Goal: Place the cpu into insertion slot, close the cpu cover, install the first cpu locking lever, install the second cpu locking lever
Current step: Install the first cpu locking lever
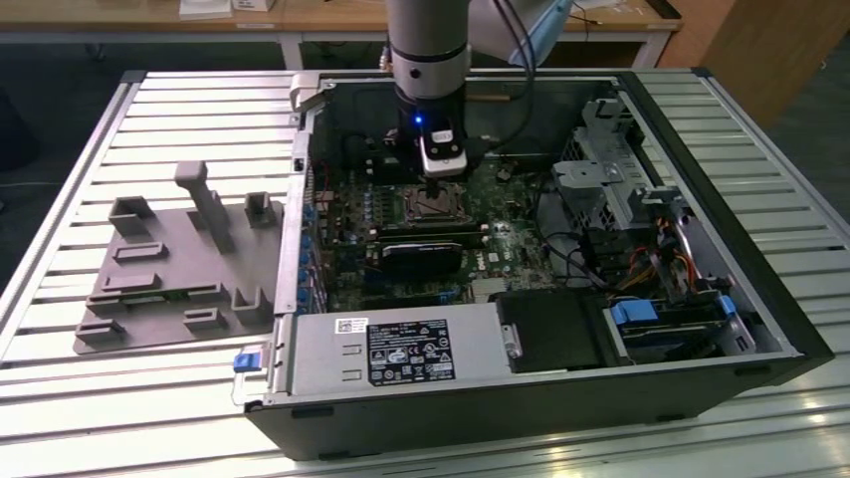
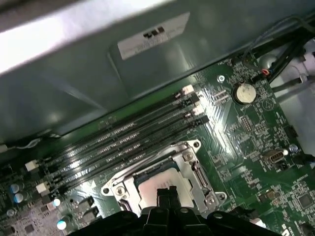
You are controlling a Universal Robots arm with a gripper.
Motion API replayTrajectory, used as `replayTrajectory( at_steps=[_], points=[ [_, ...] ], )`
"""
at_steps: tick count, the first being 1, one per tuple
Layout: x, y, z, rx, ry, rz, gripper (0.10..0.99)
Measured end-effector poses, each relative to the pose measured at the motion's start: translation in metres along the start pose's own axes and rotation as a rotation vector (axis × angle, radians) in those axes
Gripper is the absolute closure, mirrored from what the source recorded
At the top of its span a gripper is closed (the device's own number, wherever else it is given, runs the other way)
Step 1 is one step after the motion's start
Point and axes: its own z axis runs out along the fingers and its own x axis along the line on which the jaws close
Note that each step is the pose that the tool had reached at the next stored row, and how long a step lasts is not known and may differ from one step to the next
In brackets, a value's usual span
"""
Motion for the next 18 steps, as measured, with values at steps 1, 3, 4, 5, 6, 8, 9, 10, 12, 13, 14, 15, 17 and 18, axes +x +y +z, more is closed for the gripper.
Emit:
replayTrajectory(
  at_steps=[1, 3, 4, 5, 6, 8, 9, 10, 12, 13, 14, 15, 17, 18],
  points=[
    [-0.0004, -0.0009, 0.0000, 0.001, 0.0002, 0.000, 0.984],
    [-0.0008, -0.0014, 0.0001, 0.003, -0.0002, 0.000, 0.984],
    [-0.0008, -0.0014, 0.0000, 0.006, -0.0008, 0.000, 0.984],
    [-0.0008, -0.0015, 0.0000, 0.009, -0.0016, -0.001, 0.984],
    [-0.0008, -0.0015, 0.0000, 0.010, -0.0021, -0.001, 0.984],
    [-0.0008, -0.0015, 0.0000, 0.010, -0.0021, -0.001, 0.984],
    [-0.0008, -0.0015, 0.0000, 0.010, -0.0022, -0.001, 0.984],
    [-0.0008, -0.0015, 0.0000, 0.010, -0.0022, -0.001, 0.984],
    [-0.0008, -0.0015, 0.0000, 0.010, -0.0023, -0.006, 0.984],
    [-0.0008, -0.0015, 0.0000, 0.011, -0.0021, -0.017, 0.984],
    [-0.0008, -0.0015, 0.0000, 0.012, -0.0020, -0.028, 0.984],
    [-0.0008, -0.0015, -0.0002, 0.013, -0.0022, -0.039, 0.984],
    [-0.0009, -0.0014, -0.0010, 0.016, -0.0029, -0.058, 0.984],
    [-0.0010, -0.0014, -0.0017, 0.017, -0.0032, -0.067, 0.984]
  ],
)
